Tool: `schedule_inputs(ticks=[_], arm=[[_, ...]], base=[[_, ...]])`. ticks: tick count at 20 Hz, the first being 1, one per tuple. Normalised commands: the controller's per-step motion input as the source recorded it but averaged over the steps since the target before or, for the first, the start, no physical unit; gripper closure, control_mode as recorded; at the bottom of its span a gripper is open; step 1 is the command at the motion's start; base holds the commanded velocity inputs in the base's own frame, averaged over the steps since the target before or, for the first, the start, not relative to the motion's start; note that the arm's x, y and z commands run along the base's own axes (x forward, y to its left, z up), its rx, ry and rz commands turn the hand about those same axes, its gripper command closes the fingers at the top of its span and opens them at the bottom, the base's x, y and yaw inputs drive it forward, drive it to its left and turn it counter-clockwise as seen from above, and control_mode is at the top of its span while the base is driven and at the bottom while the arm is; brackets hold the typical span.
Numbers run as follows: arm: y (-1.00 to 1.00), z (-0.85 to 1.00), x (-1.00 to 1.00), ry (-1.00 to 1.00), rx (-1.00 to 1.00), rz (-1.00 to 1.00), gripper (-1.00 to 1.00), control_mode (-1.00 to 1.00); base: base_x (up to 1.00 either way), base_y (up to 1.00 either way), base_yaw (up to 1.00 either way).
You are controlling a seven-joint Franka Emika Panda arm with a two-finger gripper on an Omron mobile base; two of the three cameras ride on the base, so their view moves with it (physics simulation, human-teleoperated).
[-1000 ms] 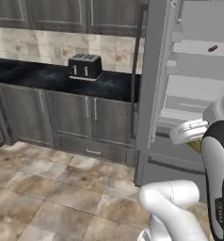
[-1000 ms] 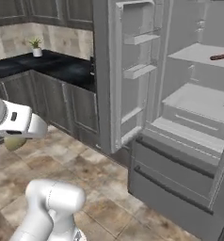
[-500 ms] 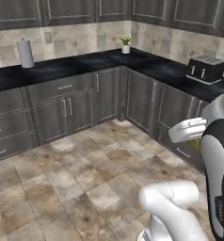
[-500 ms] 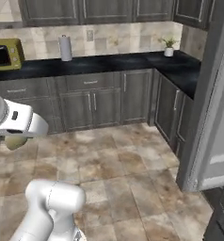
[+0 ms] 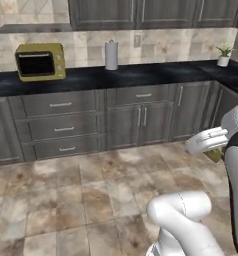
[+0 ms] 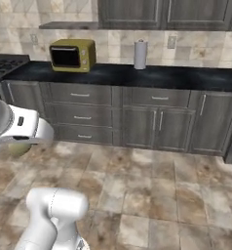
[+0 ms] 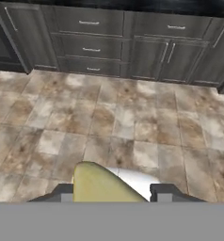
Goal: Retrieve the sausage and cheese from the fridge and place them on the cutting board on the counter.
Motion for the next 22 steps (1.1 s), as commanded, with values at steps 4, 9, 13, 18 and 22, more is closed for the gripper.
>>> schedule_inputs(ticks=[4,9,13,18,22], arm=[[0.00,0.00,0.00,0.00,0.00,0.00,1.00,1.00],[0.00,0.00,0.00,0.00,0.00,0.00,1.00,1.00],[0.00,0.00,0.00,0.00,0.00,0.00,1.00,1.00],[0.00,0.00,0.00,0.00,0.00,0.00,1.00,1.00],[0.00,0.00,0.00,0.00,0.00,0.00,1.00,1.00]], base=[[1.00,-0.14,0.13],[1.00,0.38,0.01],[0.50,1.00,0.19],[-0.04,0.68,0.87],[-0.23,0.41,1.00]])
